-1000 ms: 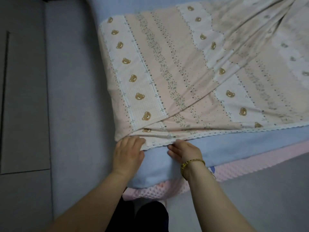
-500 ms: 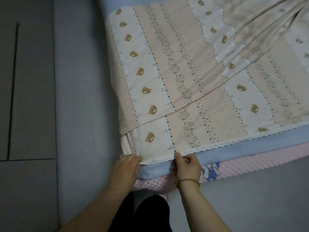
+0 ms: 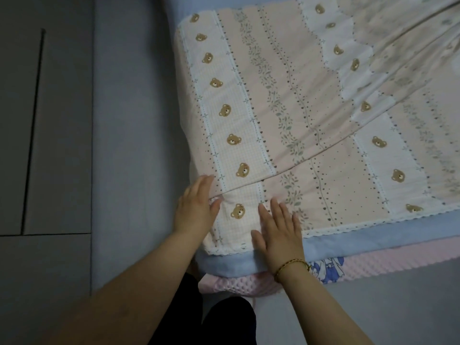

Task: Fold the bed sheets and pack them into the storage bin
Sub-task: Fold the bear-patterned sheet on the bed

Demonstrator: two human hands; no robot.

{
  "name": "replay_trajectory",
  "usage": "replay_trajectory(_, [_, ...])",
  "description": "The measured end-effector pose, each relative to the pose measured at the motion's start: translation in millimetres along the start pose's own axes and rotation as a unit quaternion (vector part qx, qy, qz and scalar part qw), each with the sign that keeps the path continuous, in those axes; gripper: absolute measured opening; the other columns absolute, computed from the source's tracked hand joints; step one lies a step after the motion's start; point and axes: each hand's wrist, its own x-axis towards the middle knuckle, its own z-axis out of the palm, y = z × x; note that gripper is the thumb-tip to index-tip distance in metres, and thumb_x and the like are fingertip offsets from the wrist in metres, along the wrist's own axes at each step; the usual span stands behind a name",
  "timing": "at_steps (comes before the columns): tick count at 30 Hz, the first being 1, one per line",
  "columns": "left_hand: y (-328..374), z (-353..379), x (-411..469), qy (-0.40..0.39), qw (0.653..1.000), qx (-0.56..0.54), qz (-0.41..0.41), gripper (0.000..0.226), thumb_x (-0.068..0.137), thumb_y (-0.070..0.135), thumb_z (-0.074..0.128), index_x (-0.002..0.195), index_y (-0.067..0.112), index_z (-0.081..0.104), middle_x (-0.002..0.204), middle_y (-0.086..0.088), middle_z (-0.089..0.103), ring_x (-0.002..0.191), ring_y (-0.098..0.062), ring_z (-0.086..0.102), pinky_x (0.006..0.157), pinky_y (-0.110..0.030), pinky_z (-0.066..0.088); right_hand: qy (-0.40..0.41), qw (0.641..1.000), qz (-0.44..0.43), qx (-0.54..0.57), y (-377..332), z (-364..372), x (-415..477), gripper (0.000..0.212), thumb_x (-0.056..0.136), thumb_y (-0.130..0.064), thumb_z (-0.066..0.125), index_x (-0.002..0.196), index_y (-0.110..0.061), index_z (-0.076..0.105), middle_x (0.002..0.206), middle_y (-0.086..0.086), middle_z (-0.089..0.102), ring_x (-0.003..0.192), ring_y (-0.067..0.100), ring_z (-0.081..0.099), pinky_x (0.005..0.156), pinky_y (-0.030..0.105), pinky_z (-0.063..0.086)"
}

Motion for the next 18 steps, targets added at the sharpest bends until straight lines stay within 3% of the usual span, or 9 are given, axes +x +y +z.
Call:
replay_trajectory(2, [-1, -2, 15, 0.0, 1.0, 0.016, 0.01, 0.039, 0.092, 0.019, 0.053, 0.13, 0.012, 0.051, 0.135, -0.005, 0.05, 0.122, -0.025, 0.047, 0.094, -0.034, 0.039, 0.036, 0.991, 0.043, 0.119, -5, -15, 8, 0.057, 0.078, -0.042, 0.033, 0.104, -0.007, 0.069, 0.115, 0.017, 0.064, 0.102, 0.033, 0.062, 0.101, 0.041, 0.037])
replay_trajectory(3, [-1, -4, 19, 0.015, 0.999, 0.019, 0.032, 0.029, 0.088, 0.011, 0.058, 0.116, 0.008, 0.063, 0.12, -0.008, 0.061, 0.108, -0.027, 0.058, 0.082, -0.036, 0.046, 0.052, 0.969, 0.104, 0.217, -9, -27, 16, 0.046, 0.084, -0.037, 0.039, 0.097, -0.006, 0.069, 0.104, 0.014, 0.067, 0.091, 0.027, 0.062, 0.093, 0.039, 0.046])
replay_trajectory(5, [-7, -5, 23, 0.07, 0.992, 0.036, 0.101, 0.011, 0.07, 0.006, 0.068, 0.078, 0.007, 0.074, 0.08, -0.006, 0.072, 0.067, -0.024, 0.068, 0.051, -0.028, 0.051, 0.043, 0.872, 0.245, 0.421, -12, -50, 39, 0.027, 0.092, -0.029, 0.048, 0.094, -0.008, 0.064, 0.091, 0.008, 0.065, 0.078, 0.018, 0.057, 0.086, 0.038, 0.051])
replay_trajectory(6, [-9, -8, 23, 0.077, 0.986, 0.061, 0.134, 0.006, 0.065, 0.011, 0.068, 0.067, 0.011, 0.073, 0.067, -0.002, 0.07, 0.054, -0.018, 0.066, 0.042, -0.021, 0.047, 0.036, 0.818, 0.299, 0.49, -12, -59, 50, 0.023, 0.093, -0.029, 0.049, 0.087, -0.01, 0.06, 0.085, 0.006, 0.064, 0.072, 0.017, 0.057, 0.082, 0.039, 0.053])
replay_trajectory(8, [-18, -10, 21, 0.091, 0.976, 0.104, 0.168, 0.022, 0.07, 0.022, 0.054, 0.06, 0.016, 0.073, 0.06, 0.005, 0.069, 0.047, -0.011, 0.062, 0.038, -0.013, 0.04, 0.033, 0.748, 0.352, 0.561, -12, -76, 74, 0.029, 0.092, -0.034, 0.05, 0.073, -0.014, 0.052, 0.078, 0.006, 0.062, 0.063, 0.016, 0.057, 0.069, 0.034, 0.054])
replay_trajectory(11, [-26, -16, 13, 0.097, 0.974, 0.1, 0.177, 0.035, 0.074, 0.025, 0.043, 0.065, 0.013, 0.075, 0.065, 0.001, 0.071, 0.05, -0.012, 0.065, 0.044, -0.015, 0.045, 0.029, 0.717, 0.378, 0.585, -15, -91, 108, 0.033, 0.092, -0.032, 0.051, 0.068, -0.01, 0.047, 0.069, 0.008, 0.059, 0.049, 0.017, 0.057, 0.049, 0.027, 0.053])
replay_trajectory(13, [-30, -19, 12, 0.111, 0.968, 0.109, 0.196, 0.034, 0.075, 0.024, 0.045, 0.066, 0.012, 0.075, 0.065, 0.0, 0.072, 0.05, -0.014, 0.066, 0.047, -0.018, 0.045, 0.011, 0.703, 0.41, 0.581, -16, -94, 123, 0.031, 0.094, -0.017, 0.046, 0.066, -0.004, 0.048, 0.062, 0.01, 0.055, 0.032, 0.015, 0.053, 0.036, 0.022, 0.048])
replay_trajectory(15, [-30, -26, 13, 0.133, 0.96, 0.114, 0.218, 0.032, 0.076, 0.022, 0.046, 0.065, 0.011, 0.074, 0.064, -0.001, 0.071, 0.05, -0.015, 0.065, 0.058, -0.022, 0.039, 0.008, 0.706, 0.419, 0.572, -16, -94, 124, 0.028, 0.092, -0.003, 0.039, 0.065, -0.002, 0.048, 0.059, 0.011, 0.053, 0.025, 0.013, 0.05, 0.031, 0.017, 0.043])
replay_trajectory(18, [-32, -39, 10, 0.18, 0.947, 0.087, 0.25, 0.039, 0.088, 0.025, 0.045, 0.069, 0.008, 0.075, 0.067, -0.004, 0.072, 0.053, -0.017, 0.067, 0.067, -0.027, 0.037, 0.094, 0.726, 0.356, 0.581, -17, -95, 107, 0.03, 0.09, 0.0, 0.039, 0.062, -0.007, 0.048, 0.056, 0.009, 0.051, 0.029, 0.009, 0.049, 0.035, 0.016, 0.043])
